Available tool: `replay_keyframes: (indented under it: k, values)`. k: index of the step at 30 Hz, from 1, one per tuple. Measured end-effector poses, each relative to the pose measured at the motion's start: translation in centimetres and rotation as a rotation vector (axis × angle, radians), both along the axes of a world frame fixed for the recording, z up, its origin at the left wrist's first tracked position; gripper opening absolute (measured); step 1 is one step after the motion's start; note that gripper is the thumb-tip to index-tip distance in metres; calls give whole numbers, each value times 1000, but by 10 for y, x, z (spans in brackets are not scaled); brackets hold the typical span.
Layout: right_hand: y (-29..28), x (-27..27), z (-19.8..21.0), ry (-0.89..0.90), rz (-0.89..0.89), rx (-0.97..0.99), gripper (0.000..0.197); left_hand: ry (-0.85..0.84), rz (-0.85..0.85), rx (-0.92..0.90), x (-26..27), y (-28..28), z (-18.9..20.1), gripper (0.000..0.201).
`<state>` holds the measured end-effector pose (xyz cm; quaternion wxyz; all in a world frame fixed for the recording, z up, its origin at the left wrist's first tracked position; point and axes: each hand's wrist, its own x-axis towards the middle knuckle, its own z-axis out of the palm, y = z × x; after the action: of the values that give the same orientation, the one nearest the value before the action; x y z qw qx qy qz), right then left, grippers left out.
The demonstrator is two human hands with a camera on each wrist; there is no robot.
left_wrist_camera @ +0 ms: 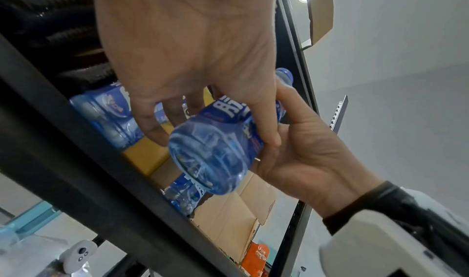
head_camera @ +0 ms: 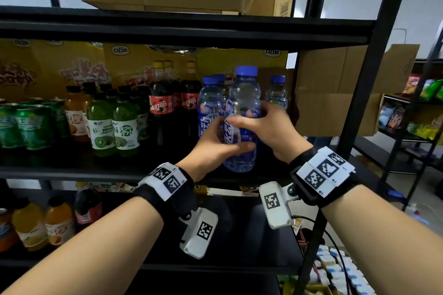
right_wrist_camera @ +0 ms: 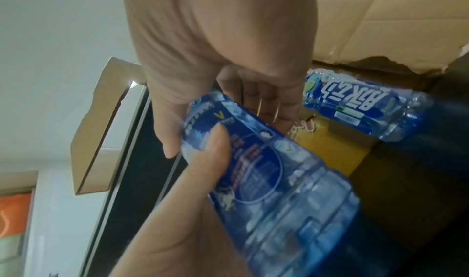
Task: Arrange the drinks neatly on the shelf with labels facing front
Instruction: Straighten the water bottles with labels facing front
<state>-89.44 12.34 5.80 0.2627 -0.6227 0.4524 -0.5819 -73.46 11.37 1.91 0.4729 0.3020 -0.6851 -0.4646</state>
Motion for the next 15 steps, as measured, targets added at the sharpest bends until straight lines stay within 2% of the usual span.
replay_keyframes:
  k: [2,3,5,6,9,11,13,15]
  values:
    - [0,3,2,-31,20,-12,26,-11,-58,24,1,0,2,64]
    - [0,4,2,-68,29,-13,37,7,-95,56,2,0,3,62]
    - [1,6,3,-148,25,9,70,57,-137,145,5,2,6,72]
    - [2,6,4,-160,21,15,74,64,-147,165,7,2,7,76]
    - [7,8,3,-149,31,28,59,54,-123,144,13,2,9,70]
    - [14,11,4,-99,43,-4,56,57,-84,117,15,2,8,67]
    - [20,15,4,-80,64,-26,56,63,-59,85,15,3,6,71]
    - [23,16,5,-92,64,-36,47,68,-49,70,14,4,5,74]
